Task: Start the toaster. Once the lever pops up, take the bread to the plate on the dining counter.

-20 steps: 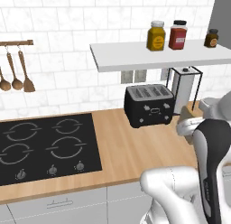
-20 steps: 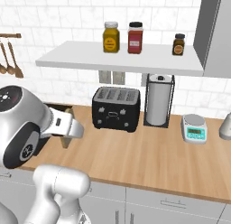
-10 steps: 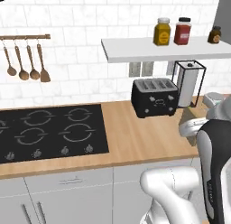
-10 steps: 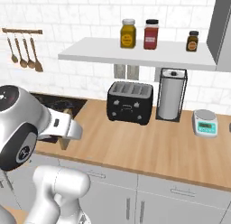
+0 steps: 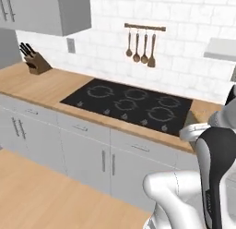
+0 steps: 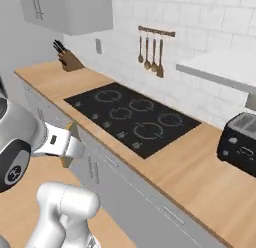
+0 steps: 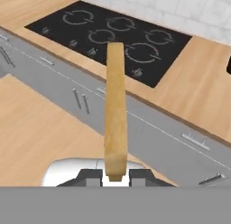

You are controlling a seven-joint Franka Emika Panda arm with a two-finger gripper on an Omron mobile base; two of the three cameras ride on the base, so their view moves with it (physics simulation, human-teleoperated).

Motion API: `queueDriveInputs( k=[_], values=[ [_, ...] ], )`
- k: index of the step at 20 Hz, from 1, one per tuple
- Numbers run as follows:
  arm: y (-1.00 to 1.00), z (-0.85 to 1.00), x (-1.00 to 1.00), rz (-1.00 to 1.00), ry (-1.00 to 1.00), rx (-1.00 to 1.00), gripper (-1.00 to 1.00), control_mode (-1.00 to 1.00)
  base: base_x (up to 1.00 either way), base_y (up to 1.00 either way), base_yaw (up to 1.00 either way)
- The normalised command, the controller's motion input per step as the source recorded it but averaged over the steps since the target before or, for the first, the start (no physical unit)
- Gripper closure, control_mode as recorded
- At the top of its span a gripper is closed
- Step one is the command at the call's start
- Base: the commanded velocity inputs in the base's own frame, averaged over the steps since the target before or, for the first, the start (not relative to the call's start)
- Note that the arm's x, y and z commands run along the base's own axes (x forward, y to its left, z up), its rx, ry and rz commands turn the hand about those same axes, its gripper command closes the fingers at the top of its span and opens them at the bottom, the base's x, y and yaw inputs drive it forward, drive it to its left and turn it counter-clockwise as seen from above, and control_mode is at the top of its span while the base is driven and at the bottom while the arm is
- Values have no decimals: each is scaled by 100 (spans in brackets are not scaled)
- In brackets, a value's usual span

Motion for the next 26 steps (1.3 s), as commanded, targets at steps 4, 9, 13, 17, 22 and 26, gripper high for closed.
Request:
queueDriveInputs(
  k=[4,9,13,17,22,26],
  values=[
    [0,0,0,0,0,0,100,100,-24,1,100],
    [0,0,0,0,0,0,100,100,-23,0,100],
    [0,0,0,0,0,0,100,100,-22,2,100],
    [0,0,0,0,0,0,100,100,-33,31,99],
    [0,0,0,0,0,0,100,100,-53,56,93],
    [0,0,0,0,0,0,100,100,-79,70,83]
  ],
)
